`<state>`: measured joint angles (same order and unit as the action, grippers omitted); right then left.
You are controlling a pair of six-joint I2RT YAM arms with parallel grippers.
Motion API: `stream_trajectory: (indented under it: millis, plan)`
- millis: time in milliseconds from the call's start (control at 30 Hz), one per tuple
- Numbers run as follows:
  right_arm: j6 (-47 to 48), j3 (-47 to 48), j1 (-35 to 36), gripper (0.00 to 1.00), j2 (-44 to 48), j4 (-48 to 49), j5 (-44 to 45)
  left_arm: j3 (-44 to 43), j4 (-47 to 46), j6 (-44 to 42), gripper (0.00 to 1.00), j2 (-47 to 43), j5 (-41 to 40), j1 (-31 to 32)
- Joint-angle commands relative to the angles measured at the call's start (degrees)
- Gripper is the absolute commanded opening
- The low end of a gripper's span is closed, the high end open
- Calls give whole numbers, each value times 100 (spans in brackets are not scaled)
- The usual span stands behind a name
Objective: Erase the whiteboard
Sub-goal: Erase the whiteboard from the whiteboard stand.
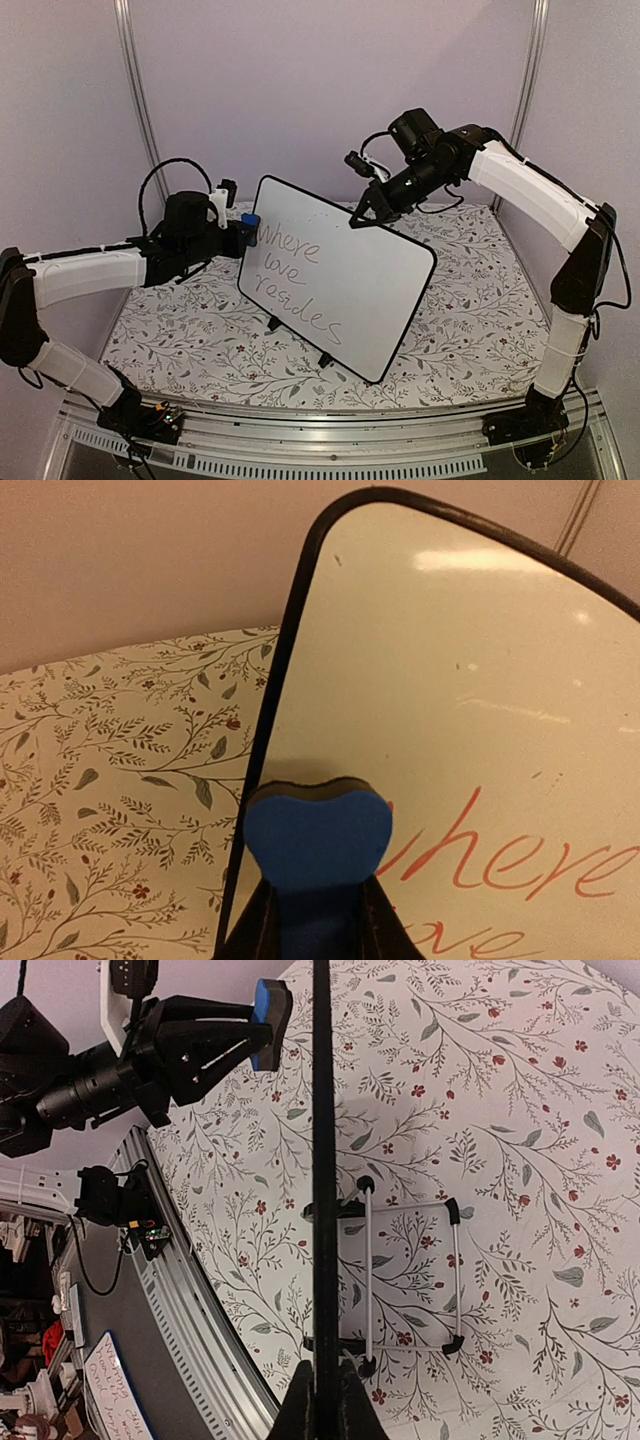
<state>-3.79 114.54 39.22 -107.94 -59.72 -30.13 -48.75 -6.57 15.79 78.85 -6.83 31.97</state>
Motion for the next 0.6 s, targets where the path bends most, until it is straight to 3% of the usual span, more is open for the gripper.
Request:
stream_trajectory:
  millis: [0,567]
  plan:
    - [151,113,164,0,225,-86,-101,-75,-284,139,0,164,267,-158]
    - [177,94,181,0,216,-85,-46,-359,-374,258,0,819,736,-401]
